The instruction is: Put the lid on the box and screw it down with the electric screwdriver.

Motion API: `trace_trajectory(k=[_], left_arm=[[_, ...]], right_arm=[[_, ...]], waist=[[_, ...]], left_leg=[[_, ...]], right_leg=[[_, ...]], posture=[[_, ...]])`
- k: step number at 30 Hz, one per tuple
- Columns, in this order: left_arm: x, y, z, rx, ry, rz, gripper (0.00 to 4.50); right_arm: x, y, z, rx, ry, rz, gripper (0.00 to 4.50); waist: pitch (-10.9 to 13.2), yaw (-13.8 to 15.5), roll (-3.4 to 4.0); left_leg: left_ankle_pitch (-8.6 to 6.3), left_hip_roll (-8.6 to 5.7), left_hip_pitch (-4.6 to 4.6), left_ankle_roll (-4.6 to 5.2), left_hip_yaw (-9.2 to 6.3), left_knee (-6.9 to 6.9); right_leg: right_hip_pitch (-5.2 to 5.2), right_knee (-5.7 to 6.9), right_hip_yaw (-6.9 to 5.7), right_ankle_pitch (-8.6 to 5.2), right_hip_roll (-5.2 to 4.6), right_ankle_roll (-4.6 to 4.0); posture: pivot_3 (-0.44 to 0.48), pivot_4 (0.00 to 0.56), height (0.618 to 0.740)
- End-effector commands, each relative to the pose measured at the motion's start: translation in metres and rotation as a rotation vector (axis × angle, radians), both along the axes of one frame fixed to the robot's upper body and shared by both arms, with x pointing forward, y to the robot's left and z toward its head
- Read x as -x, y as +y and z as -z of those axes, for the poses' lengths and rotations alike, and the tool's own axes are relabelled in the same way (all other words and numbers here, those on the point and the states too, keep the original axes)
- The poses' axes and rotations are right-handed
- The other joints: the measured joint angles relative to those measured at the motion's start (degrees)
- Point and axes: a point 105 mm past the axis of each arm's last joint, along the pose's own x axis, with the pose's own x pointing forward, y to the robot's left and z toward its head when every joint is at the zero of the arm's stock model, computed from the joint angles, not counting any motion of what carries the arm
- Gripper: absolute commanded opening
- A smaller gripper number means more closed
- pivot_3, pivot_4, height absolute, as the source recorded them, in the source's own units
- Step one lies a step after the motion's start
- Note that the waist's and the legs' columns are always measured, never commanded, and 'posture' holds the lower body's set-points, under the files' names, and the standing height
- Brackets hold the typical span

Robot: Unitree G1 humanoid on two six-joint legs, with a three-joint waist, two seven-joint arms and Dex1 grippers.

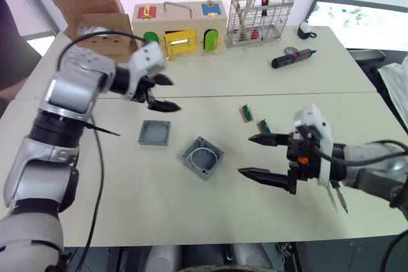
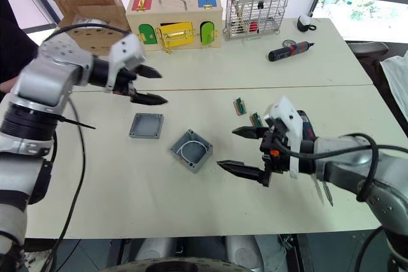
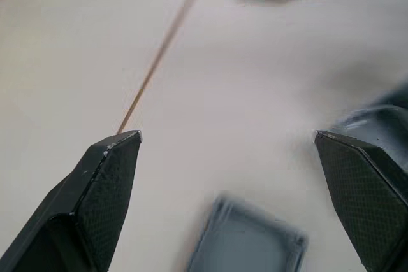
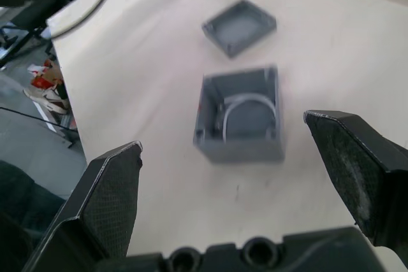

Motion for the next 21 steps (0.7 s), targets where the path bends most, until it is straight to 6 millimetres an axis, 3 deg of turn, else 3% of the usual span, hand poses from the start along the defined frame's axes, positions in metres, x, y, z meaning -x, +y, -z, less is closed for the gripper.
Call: trace_trajectory(k=[1,4,10,21], left_arm=[[0.008,0.034,0.010,-0.001,0.120,-0.360,4.45],[0.020,0.046,0.032,0.047,0.236,-0.507,4.45],[0.024,0.052,0.056,0.061,0.275,-0.569,4.45],[0.018,0.037,0.049,0.056,0.273,-0.537,4.45]], right_arm=[[0.001,0.005,0.001,0.038,-0.018,-0.049,4.50],[-0.001,0.007,0.008,0.068,-0.018,-0.069,4.50],[-0.003,0.011,0.017,0.065,-0.012,-0.081,4.50],[0.003,0.021,0.026,0.020,0.002,-0.041,4.50]], waist=[[0.04,0.18,-0.07],[0.04,0.23,-0.08],[0.04,0.37,-0.08],[0.04,0.41,-0.08]], left_leg=[[0.00,-0.01,-0.05,0.00,-0.04,0.05],[0.00,-0.09,-0.13,-0.01,-0.13,0.10],[0.23,-0.10,-0.68,-0.42,-0.37,0.16],[0.29,-0.17,-0.84,-0.52,-0.50,0.18]], right_leg=[[0.00,0.01,-0.05,0.00,-0.02,0.00],[-0.03,0.03,-0.15,0.00,-0.13,0.00],[-0.55,0.16,-0.27,0.01,-0.25,-0.01],[-0.67,0.18,-0.38,0.02,-0.31,-0.02]], posture=[[0.000,0.150,0.740],[0.000,0.150,0.740],[0.000,0.150,0.740],[0.000,0.150,0.740]])
